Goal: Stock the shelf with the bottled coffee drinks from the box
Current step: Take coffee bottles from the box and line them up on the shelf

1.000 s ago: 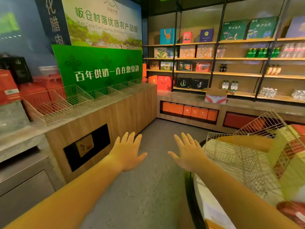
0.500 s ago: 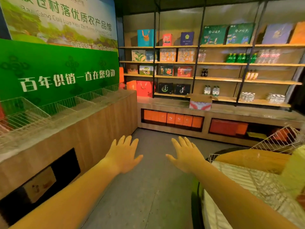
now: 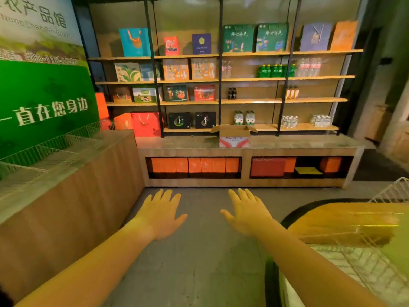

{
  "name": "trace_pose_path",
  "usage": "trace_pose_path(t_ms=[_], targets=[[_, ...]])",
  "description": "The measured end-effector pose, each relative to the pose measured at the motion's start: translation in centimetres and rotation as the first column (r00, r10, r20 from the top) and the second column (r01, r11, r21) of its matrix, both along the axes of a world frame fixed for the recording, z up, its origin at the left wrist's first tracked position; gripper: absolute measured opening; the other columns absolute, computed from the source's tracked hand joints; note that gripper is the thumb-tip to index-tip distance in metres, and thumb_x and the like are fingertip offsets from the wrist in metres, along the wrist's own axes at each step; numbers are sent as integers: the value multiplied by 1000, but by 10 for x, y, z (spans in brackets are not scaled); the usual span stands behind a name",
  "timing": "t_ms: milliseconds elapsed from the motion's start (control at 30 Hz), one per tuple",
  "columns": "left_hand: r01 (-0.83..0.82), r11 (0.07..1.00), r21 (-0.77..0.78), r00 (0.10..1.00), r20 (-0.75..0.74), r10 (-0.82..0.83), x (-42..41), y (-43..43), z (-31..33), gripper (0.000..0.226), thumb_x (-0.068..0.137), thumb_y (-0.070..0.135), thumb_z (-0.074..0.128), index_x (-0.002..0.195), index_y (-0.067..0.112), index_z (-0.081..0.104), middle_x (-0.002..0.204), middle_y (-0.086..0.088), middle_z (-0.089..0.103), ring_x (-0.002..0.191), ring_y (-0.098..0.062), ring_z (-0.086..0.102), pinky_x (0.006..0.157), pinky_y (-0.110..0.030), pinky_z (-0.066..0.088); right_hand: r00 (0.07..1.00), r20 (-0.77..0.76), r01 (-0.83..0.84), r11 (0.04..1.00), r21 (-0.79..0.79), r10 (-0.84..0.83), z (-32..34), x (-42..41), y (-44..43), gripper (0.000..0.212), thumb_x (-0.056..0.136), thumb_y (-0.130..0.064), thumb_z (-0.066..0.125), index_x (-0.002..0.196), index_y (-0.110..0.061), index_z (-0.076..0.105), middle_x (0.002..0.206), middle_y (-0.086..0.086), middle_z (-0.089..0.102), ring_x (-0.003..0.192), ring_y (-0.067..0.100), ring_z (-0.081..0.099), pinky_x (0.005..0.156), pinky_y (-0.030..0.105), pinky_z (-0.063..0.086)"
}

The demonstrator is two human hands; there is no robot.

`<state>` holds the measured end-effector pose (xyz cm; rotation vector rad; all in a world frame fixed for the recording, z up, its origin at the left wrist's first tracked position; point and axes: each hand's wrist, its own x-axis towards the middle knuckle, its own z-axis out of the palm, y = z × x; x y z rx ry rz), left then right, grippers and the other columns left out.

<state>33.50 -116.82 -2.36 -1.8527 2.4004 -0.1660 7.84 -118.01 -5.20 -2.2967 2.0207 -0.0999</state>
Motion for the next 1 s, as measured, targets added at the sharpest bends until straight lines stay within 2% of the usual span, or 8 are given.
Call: trace_pose_path(t_ms=[233, 333, 600, 800, 900, 1000], targets=[[32, 998, -54, 999, -19, -33, -14, -189, 27, 73, 102, 61, 30, 160, 19, 17, 167, -10, 16, 154, -31, 14, 123, -48, 20, 999, -7, 44, 999, -13, -45, 7, -24, -184, 80, 101, -62, 32, 161, -18, 6, 168, 14, 8, 155, 33, 4, 125, 49, 14], [74, 994, -86, 996, -40, -77, -19, -257, 36, 72, 102, 60, 32, 159, 19, 21, 164, -9, 25, 151, -30, 22, 121, -46, 25, 998, -10, 55, 998, -32, -56, 21, -30, -252, 80, 101, -63, 32, 161, -18, 6, 168, 14, 9, 155, 33, 6, 125, 49, 14], [153, 980, -125, 985, -59, -161, -24, -463, 30, 69, 101, 59, 35, 154, 17, 30, 158, -10, 33, 147, -30, 29, 118, -47, 31, 993, -58, 94, 992, -80, -98, 28, -34, -430, 78, 101, -61, 33, 161, -16, 11, 167, 15, 14, 154, 36, 9, 123, 49, 18], [262, 955, -142, 959, -69, -273, -32, -630, 27, 70, 99, 61, 35, 154, 17, 29, 156, -9, 38, 144, -28, 35, 115, -45, 36, 978, -63, 193, 977, -92, -199, 25, -35, -567, 78, 101, -61, 35, 161, -17, 12, 166, 16, 15, 154, 34, 12, 122, 48, 19], [314, 936, -156, 942, -73, -328, -47, -714, 35, 70, 99, 62, 36, 154, 19, 30, 157, -8, 37, 145, -28, 34, 116, -46, 35, 966, -43, 249, 961, -121, -255, 33, -41, -628, 77, 100, -61, 36, 160, -17, 15, 164, 15, 21, 152, 34, 17, 120, 47, 23], [359, 923, -142, 920, -115, -375, -72, -782, 38, 73, 100, 61, 36, 157, 18, 23, 161, -9, 32, 148, -29, 30, 118, -46, 32, 955, -38, 286, 950, -121, -293, 35, -55, -683, 78, 100, -61, 37, 160, -16, 15, 164, 15, 21, 152, 35, 17, 121, 48, 23]])
